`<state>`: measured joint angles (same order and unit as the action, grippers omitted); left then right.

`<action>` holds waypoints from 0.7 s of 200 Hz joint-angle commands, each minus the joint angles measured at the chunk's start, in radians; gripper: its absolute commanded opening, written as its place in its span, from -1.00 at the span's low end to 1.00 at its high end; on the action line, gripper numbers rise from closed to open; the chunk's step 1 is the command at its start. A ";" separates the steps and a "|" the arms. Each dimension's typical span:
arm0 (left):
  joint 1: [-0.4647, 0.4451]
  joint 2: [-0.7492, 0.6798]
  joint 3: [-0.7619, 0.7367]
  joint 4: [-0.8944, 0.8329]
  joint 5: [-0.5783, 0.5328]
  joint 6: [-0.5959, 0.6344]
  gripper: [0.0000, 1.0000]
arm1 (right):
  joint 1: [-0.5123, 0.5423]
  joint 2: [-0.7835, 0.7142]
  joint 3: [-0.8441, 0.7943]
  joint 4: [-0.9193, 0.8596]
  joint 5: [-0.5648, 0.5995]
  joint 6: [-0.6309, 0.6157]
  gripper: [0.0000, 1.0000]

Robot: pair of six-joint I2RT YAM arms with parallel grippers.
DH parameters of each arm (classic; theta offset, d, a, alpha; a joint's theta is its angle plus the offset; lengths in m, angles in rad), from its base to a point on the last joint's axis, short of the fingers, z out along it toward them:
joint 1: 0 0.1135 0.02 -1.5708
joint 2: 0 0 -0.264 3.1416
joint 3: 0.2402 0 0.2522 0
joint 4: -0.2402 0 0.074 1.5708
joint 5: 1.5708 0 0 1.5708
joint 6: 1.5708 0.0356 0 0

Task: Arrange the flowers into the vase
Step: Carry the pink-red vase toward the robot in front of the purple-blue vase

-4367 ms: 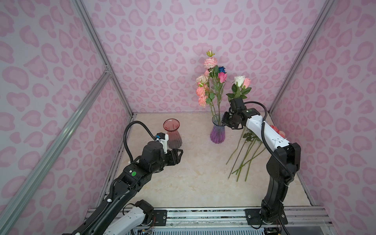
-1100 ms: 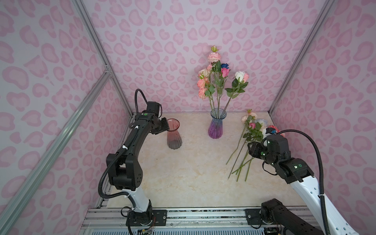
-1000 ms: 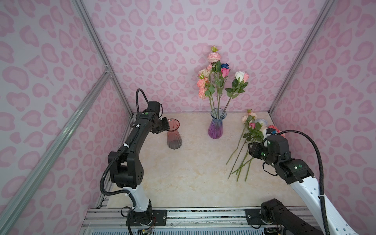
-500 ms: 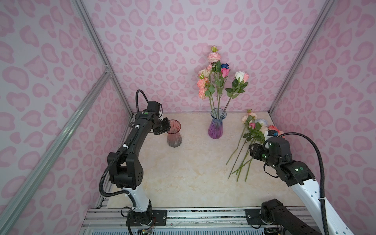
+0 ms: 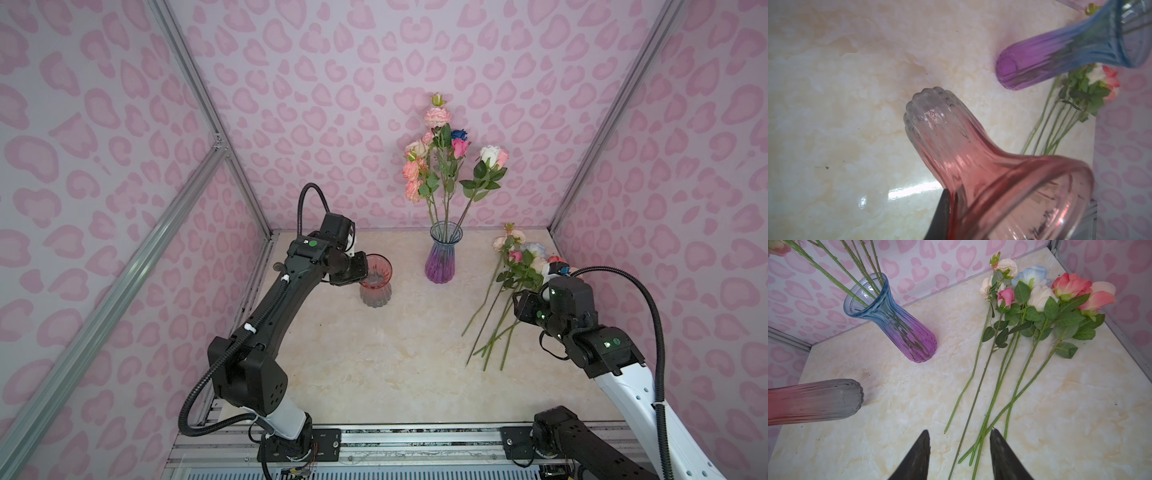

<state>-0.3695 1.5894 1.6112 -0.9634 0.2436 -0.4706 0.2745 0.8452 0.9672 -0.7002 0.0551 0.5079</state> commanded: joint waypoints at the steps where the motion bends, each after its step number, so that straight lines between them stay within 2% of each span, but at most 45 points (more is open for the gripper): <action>1: -0.072 -0.051 -0.028 0.008 0.040 -0.060 -0.93 | 0.000 0.004 0.010 -0.008 0.029 -0.014 -0.04; 26: -0.196 -0.062 -0.047 0.001 0.028 -0.094 -0.94 | 0.001 0.031 0.027 -0.024 0.034 -0.025 -0.04; 56: -0.325 -0.008 -0.022 -0.018 -0.021 -0.116 -0.94 | 0.000 0.060 0.036 -0.031 0.029 -0.039 -0.06; 82: -0.363 0.039 0.002 -0.051 0.001 -0.108 -0.94 | 0.000 0.057 0.042 -0.043 0.019 -0.039 -0.05; 140: -0.365 0.110 0.047 -0.083 0.042 -0.082 -0.94 | 0.004 0.001 -0.010 -0.054 0.012 -0.021 -0.06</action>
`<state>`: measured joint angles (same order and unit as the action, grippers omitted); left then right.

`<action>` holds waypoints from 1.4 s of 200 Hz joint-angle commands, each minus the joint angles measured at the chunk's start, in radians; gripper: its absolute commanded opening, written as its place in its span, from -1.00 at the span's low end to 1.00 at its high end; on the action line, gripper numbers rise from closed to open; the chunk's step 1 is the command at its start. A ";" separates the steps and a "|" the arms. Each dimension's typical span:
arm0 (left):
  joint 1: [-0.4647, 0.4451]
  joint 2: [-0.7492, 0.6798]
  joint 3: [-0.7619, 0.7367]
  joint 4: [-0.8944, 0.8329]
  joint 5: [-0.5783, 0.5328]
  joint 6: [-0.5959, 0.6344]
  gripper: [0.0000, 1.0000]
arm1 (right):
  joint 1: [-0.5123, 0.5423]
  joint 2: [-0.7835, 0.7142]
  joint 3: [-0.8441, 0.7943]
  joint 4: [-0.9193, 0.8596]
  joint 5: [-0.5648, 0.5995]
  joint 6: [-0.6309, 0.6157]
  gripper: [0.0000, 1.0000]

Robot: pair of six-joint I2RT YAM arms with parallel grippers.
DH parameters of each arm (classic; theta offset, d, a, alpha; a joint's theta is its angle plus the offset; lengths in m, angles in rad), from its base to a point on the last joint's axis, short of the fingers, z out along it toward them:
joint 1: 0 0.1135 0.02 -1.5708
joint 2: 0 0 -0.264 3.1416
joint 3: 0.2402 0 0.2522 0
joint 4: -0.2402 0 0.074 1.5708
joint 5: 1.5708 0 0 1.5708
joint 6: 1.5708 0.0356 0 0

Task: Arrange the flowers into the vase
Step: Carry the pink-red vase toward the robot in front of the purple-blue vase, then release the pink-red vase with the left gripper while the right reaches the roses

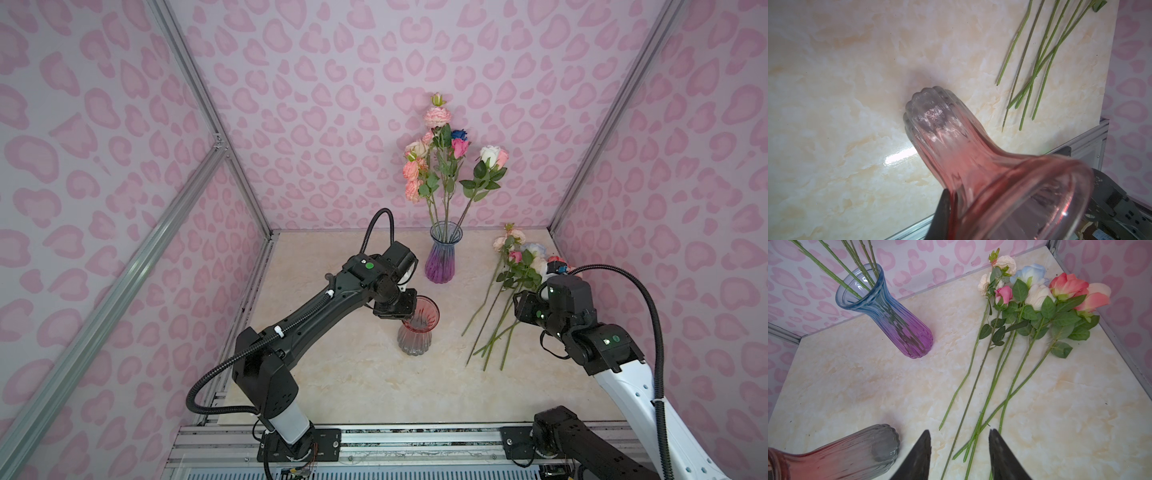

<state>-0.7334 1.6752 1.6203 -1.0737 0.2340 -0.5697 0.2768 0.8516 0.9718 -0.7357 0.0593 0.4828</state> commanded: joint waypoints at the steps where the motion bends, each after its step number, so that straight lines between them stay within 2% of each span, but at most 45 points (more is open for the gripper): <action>1: -0.001 0.027 0.039 0.028 0.051 0.017 -0.94 | 0.002 -0.005 -0.013 -0.019 0.007 0.005 -0.06; 57: 0.005 0.109 0.083 0.038 0.083 0.031 -0.92 | 0.002 -0.013 0.016 -0.046 0.007 -0.019 -0.06; 93: 0.006 0.127 0.118 0.027 0.062 0.044 -0.49 | 0.002 -0.018 0.009 -0.049 0.022 -0.026 -0.02; 106: 0.007 0.127 0.132 0.024 0.055 0.051 -0.42 | 0.001 -0.007 0.012 -0.047 0.015 -0.029 -0.02; 119: 0.008 0.124 0.142 0.024 0.046 0.054 -0.21 | 0.002 -0.003 0.015 -0.045 0.015 -0.030 -0.01; 132: 0.011 0.120 0.155 0.022 0.037 0.059 -0.11 | 0.002 -0.001 0.016 -0.042 0.019 -0.030 -0.01; 144: 0.014 0.112 0.166 0.021 0.034 0.068 0.10 | 0.002 0.002 0.020 -0.035 0.021 -0.030 -0.01; 179: 0.022 0.056 0.209 0.019 0.047 0.117 0.27 | 0.002 0.049 0.027 -0.004 0.024 -0.022 0.00; 193: 0.024 0.022 0.229 0.022 0.047 0.143 0.49 | 0.002 0.091 0.026 0.027 0.027 -0.017 0.00; 205: 0.023 -0.006 0.240 0.022 0.044 0.157 0.50 | 0.000 0.130 0.027 0.051 0.038 -0.015 -0.01; 216: 0.024 -0.033 0.246 0.026 0.045 0.165 0.63 | -0.001 0.168 0.035 0.068 0.051 -0.014 -0.01; 230: 0.025 -0.067 0.250 0.028 0.044 0.183 0.64 | -0.011 0.219 0.040 0.103 0.057 -0.004 -0.01; 244: 0.027 -0.125 0.237 0.040 -0.017 0.199 0.64 | -0.028 0.285 0.050 0.143 0.038 0.009 -0.01; 257: 0.029 -0.215 0.162 0.094 -0.115 0.208 0.64 | -0.051 0.366 0.058 0.186 0.032 0.023 -0.02; 270: 0.031 -0.338 0.009 0.209 -0.244 0.204 0.66 | -0.088 0.475 0.081 0.224 0.005 0.032 -0.05; 280: 0.033 -0.441 -0.137 0.325 -0.361 0.202 0.78 | -0.115 0.568 0.122 0.239 0.000 0.035 -0.11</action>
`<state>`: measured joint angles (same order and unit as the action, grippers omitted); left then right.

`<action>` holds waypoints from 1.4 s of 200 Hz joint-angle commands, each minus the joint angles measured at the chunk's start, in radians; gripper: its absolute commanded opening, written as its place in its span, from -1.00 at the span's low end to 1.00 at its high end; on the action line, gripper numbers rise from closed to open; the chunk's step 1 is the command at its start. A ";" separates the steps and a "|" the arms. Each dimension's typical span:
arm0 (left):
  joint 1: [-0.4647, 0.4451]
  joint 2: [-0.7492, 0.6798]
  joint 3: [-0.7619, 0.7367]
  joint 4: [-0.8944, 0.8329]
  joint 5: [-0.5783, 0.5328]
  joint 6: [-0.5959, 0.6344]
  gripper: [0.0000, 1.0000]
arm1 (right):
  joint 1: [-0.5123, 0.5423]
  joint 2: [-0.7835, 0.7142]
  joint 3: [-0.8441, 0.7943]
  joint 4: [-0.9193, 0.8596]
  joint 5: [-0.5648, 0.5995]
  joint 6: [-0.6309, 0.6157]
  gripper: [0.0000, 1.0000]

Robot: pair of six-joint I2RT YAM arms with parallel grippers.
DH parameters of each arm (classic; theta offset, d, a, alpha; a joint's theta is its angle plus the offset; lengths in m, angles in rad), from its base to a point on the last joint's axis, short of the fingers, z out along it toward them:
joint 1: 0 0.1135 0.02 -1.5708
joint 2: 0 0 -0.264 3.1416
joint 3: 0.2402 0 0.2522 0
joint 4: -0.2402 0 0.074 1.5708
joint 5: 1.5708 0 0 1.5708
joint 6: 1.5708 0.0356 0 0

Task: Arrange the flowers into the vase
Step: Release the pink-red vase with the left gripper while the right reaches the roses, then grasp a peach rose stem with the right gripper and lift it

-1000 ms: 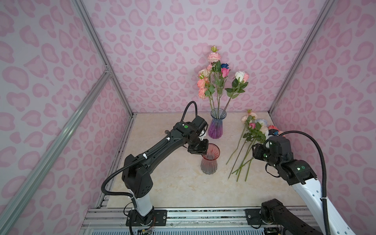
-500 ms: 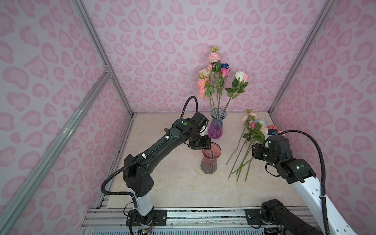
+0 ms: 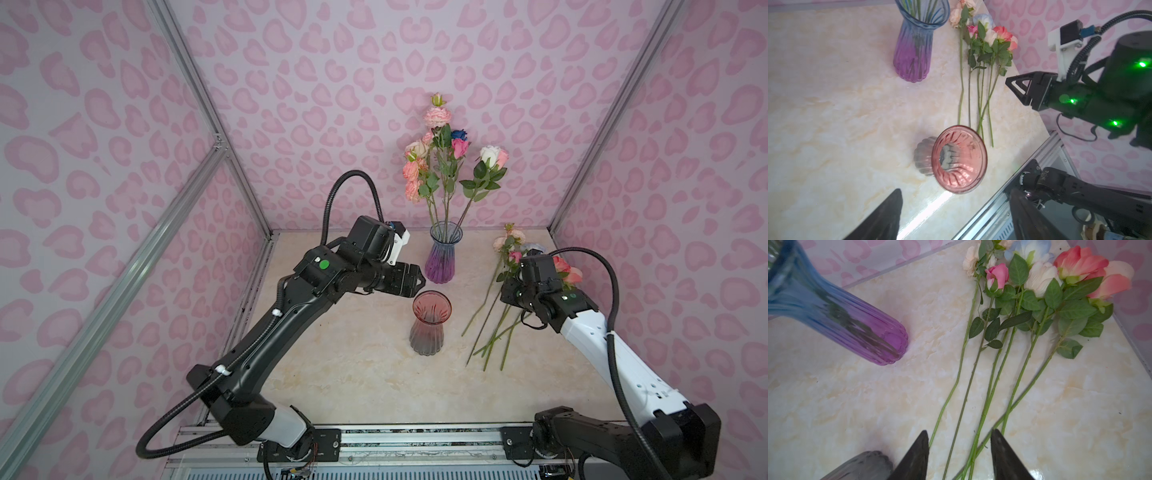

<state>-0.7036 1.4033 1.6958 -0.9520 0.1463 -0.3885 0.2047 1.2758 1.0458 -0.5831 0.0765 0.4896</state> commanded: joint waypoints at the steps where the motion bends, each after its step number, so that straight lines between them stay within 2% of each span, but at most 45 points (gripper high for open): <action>1: 0.005 -0.182 -0.228 0.215 -0.283 0.020 0.79 | -0.046 0.155 0.055 0.087 -0.019 0.028 -0.12; 14: 0.019 -0.302 -0.435 0.361 -0.424 0.014 1.00 | -0.089 0.295 0.177 0.045 -0.052 0.002 -0.21; 21: 0.038 -0.351 -0.518 0.421 -0.496 0.007 0.91 | -0.105 0.370 0.255 0.011 -0.046 -0.008 -0.25; 35: 0.100 -0.402 -0.606 0.476 -0.566 -0.018 0.91 | -0.132 0.516 0.397 -0.012 -0.043 -0.022 -0.26; 60: 0.229 -0.407 -0.646 0.471 -0.521 -0.067 0.92 | -0.159 0.776 0.680 -0.130 -0.041 -0.040 -0.30; 77: 0.260 -0.393 -0.663 0.470 -0.470 -0.060 0.91 | -0.161 0.893 0.809 -0.185 -0.038 -0.044 -0.32; 135: 0.278 -0.359 -0.669 0.462 -0.356 -0.077 0.91 | -0.179 1.076 0.942 -0.229 -0.012 -0.046 -0.35; 185: 0.306 -0.342 -0.666 0.458 -0.285 -0.095 0.91 | -0.182 1.156 0.983 -0.219 -0.012 -0.058 -0.34; 200: 0.316 -0.342 -0.668 0.458 -0.275 -0.097 0.91 | -0.183 1.165 0.989 -0.213 -0.011 -0.059 -0.47; 222: 0.330 -0.340 -0.668 0.463 -0.265 -0.101 0.91 | -0.182 1.156 0.986 -0.199 -0.001 -0.054 -0.83; 258: 0.346 -0.329 -0.667 0.464 -0.235 -0.105 0.91 | -0.178 1.020 0.872 -0.080 -0.057 -0.028 -1.00; 268: 0.346 -0.327 -0.669 0.462 -0.227 -0.108 0.92 | -0.171 0.928 0.806 -0.028 -0.022 0.015 -1.00; 280: 0.347 -0.326 -0.670 0.463 -0.218 -0.104 0.92 | -0.172 0.833 0.702 0.076 -0.039 0.067 -1.00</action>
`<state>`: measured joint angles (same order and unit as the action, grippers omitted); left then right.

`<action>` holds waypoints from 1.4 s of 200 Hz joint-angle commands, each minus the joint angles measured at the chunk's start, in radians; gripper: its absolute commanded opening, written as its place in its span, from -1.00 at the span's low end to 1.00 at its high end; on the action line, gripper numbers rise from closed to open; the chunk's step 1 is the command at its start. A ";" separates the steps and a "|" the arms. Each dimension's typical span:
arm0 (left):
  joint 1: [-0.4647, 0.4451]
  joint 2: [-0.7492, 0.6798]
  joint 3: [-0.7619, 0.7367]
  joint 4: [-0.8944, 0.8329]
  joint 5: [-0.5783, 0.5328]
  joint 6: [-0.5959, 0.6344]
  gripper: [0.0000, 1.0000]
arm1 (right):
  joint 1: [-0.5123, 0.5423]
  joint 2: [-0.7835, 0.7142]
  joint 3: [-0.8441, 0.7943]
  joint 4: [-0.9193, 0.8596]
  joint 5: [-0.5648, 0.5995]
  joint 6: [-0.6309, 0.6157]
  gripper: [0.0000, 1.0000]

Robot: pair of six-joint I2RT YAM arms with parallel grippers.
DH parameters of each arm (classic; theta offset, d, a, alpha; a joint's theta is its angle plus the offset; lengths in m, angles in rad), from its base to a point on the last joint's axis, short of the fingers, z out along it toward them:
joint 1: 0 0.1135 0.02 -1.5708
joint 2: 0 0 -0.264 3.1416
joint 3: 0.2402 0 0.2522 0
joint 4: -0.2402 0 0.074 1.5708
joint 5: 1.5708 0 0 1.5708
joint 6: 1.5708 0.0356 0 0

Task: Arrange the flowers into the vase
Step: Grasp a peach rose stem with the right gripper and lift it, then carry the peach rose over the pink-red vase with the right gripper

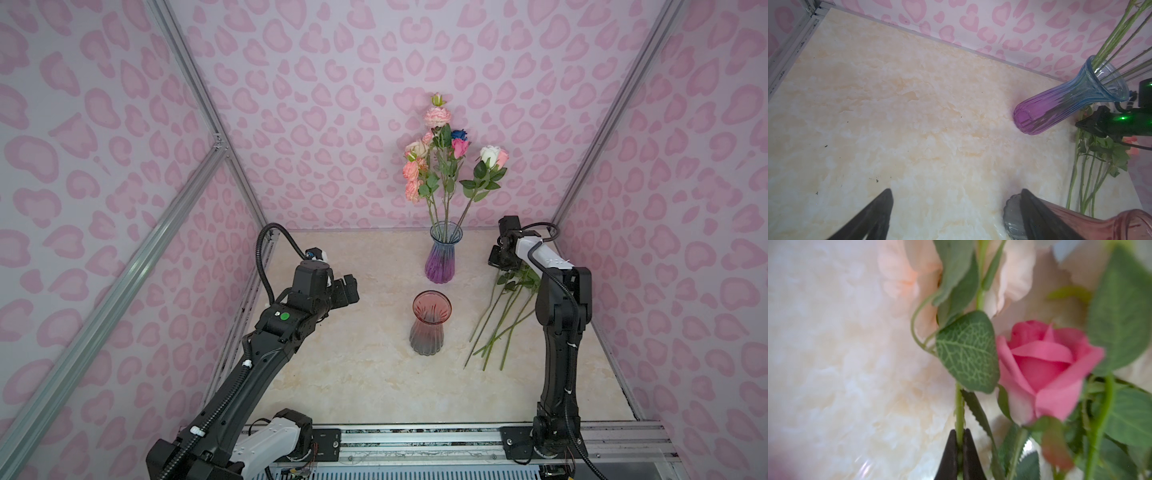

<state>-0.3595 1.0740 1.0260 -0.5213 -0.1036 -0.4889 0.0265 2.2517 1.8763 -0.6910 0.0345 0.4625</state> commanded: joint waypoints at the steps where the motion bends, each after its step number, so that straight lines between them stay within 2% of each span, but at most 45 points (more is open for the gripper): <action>1: 0.003 0.003 0.001 0.033 0.032 -0.004 0.92 | 0.007 -0.150 -0.137 0.193 -0.001 0.096 -1.00; 14: 0.004 0.003 0.004 0.029 0.031 0.003 0.92 | 0.014 -0.231 -0.208 0.270 -0.019 0.104 -1.00; 64: 0.003 -0.016 -0.021 0.062 0.063 0.006 0.91 | 0.025 -0.523 -0.381 0.319 0.103 0.078 -1.00; 83: 0.003 -0.017 -0.034 0.095 0.145 0.014 0.91 | 0.035 -0.675 -0.524 0.338 0.163 0.076 -1.00; 102: 0.003 0.002 -0.050 0.142 0.315 0.020 0.92 | 0.066 -0.854 -0.645 0.357 0.216 0.062 -1.00; 137: 0.003 0.044 -0.050 0.186 0.482 0.007 0.92 | 0.222 -1.135 -0.760 0.411 0.290 -0.023 -1.00; 148: 0.001 0.042 -0.057 0.203 0.507 0.000 0.93 | 0.299 -1.205 -0.765 0.432 0.311 -0.052 -1.00; 161: 0.002 0.040 -0.058 0.205 0.504 0.000 0.92 | 0.404 -1.260 -0.748 0.450 0.392 -0.096 -1.00; 180: 0.002 0.038 -0.055 0.195 0.489 0.006 0.92 | 0.510 -1.282 -0.686 0.467 0.445 -0.152 -1.00; 212: 0.002 0.043 -0.058 0.197 0.487 0.006 0.92 | 0.616 -1.243 -0.551 0.487 0.467 -0.235 -1.00; 280: 0.002 0.075 -0.054 0.199 0.525 0.003 0.92 | 0.664 -1.077 -0.349 0.678 0.435 -0.335 -1.00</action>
<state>-0.3592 1.1393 0.9710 -0.3557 0.3908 -0.4885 0.6811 1.1255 1.4849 -0.1192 0.4881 0.1741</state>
